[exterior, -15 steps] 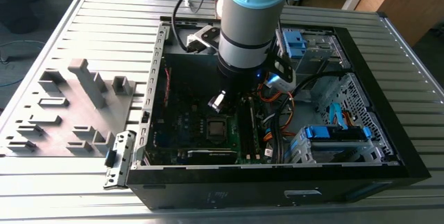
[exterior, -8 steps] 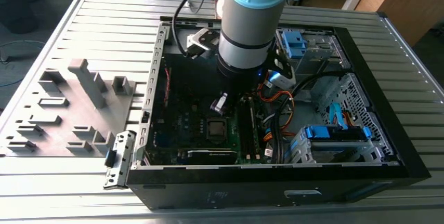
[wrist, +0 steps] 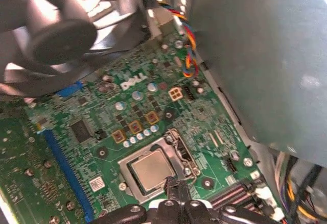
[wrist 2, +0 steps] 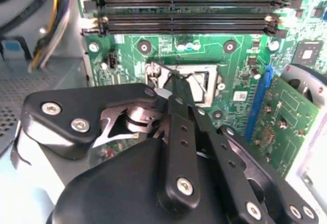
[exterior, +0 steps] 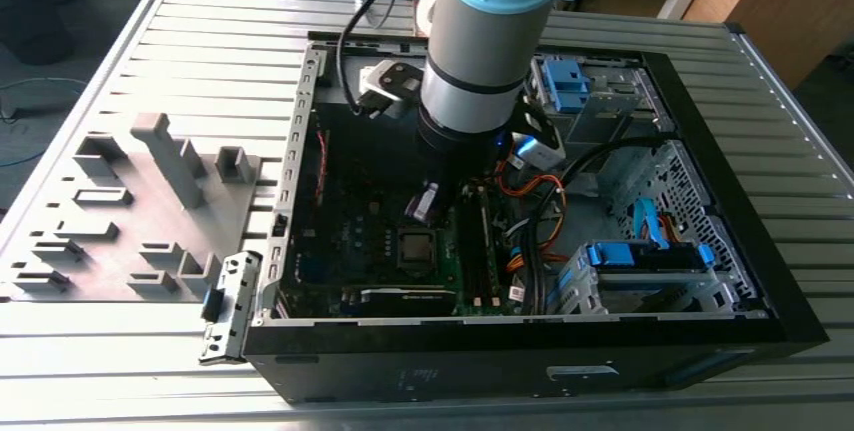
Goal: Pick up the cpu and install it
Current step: 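Install the first cpu locking lever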
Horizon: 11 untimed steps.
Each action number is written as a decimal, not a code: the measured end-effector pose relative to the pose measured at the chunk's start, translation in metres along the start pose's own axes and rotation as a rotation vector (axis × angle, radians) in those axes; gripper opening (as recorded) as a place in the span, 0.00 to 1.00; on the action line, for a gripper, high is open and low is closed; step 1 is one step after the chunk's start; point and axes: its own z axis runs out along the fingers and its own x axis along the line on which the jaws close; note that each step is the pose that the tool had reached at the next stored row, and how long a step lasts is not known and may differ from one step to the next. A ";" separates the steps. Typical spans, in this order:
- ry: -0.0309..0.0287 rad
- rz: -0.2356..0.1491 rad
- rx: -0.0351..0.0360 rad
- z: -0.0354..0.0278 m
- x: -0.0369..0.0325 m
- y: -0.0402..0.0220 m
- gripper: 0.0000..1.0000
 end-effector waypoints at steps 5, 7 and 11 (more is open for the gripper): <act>0.0029 -0.023 -0.0002 0.0005 0.0000 0.0000 0.11; 0.0037 -0.024 -0.0022 0.0007 -0.0007 -0.0010 0.11; 0.0282 -0.025 -0.0402 0.0018 -0.0043 -0.0074 0.11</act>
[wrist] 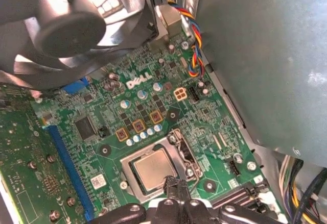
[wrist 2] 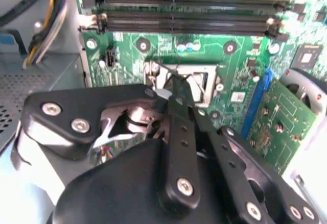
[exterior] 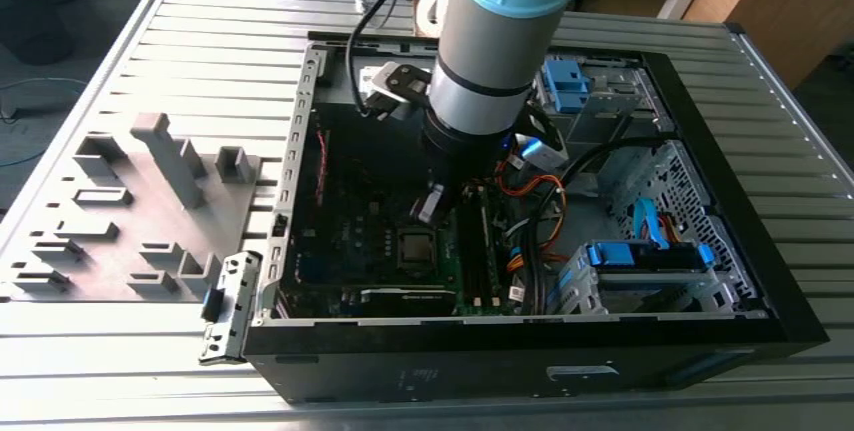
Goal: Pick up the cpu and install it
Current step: 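Install the first cpu locking lever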
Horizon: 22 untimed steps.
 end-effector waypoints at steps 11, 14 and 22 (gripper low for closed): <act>0.0327 -0.003 -0.0558 -0.0008 -0.0030 -0.0055 0.11; 0.0328 -0.003 -0.0558 -0.0061 -0.0027 -0.0052 0.11; 0.0326 -0.009 -0.0572 -0.0085 -0.0090 -0.0170 0.11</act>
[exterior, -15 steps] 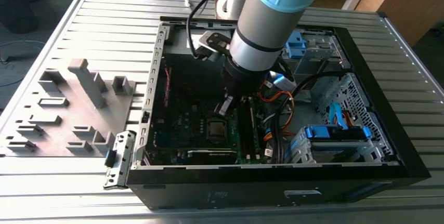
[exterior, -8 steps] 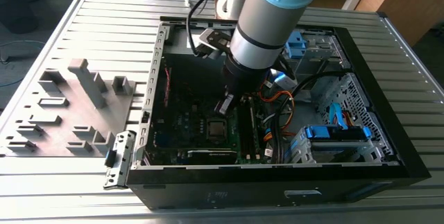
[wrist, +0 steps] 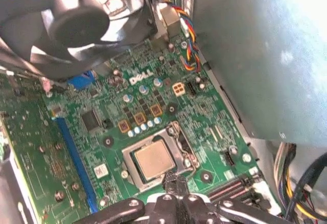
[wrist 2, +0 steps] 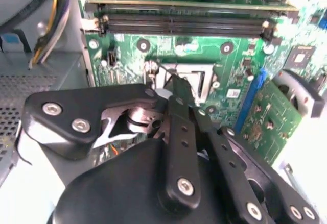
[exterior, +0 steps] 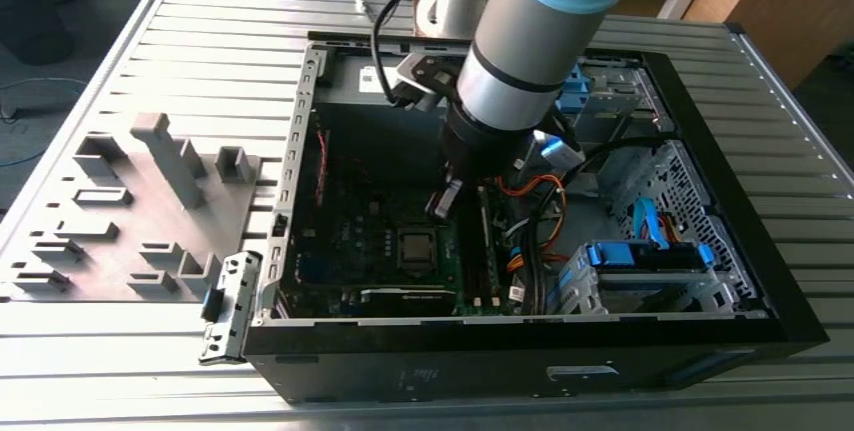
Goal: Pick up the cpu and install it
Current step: 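Install the first cpu locking lever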
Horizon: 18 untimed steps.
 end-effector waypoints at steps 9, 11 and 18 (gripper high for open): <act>0.0111 -0.027 -0.0119 0.0076 -0.0031 -0.0055 0.11; 0.0130 -0.029 -0.0147 0.0088 -0.0032 -0.0056 0.11; 0.0159 -0.030 -0.0137 0.0089 -0.0033 -0.0057 0.11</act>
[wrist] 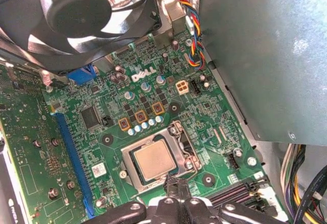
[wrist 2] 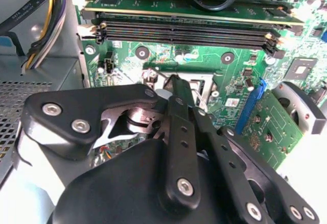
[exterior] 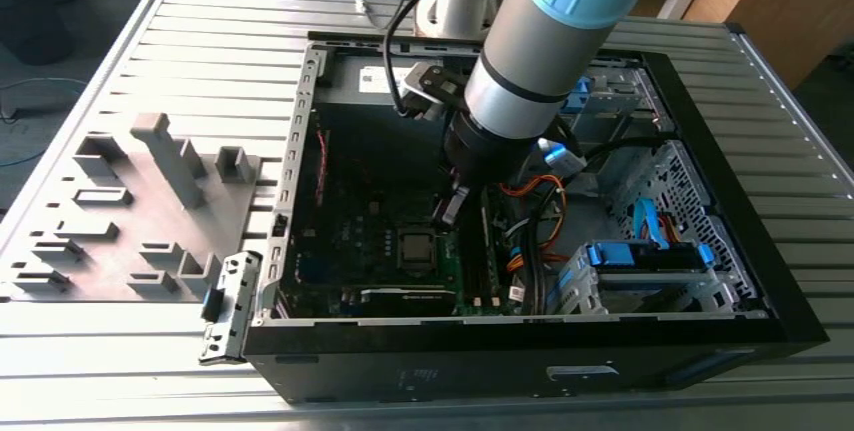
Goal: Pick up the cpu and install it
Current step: 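Install the first cpu locking lever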
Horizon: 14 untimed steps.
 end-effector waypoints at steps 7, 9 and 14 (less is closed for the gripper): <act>0.0007 0.000 0.0004 0.0000 0.0000 0.0000 0.11; 0.0008 0.000 0.0004 0.0000 0.0000 0.0000 0.11; 0.0012 0.000 0.0006 0.0000 0.0000 0.0000 0.11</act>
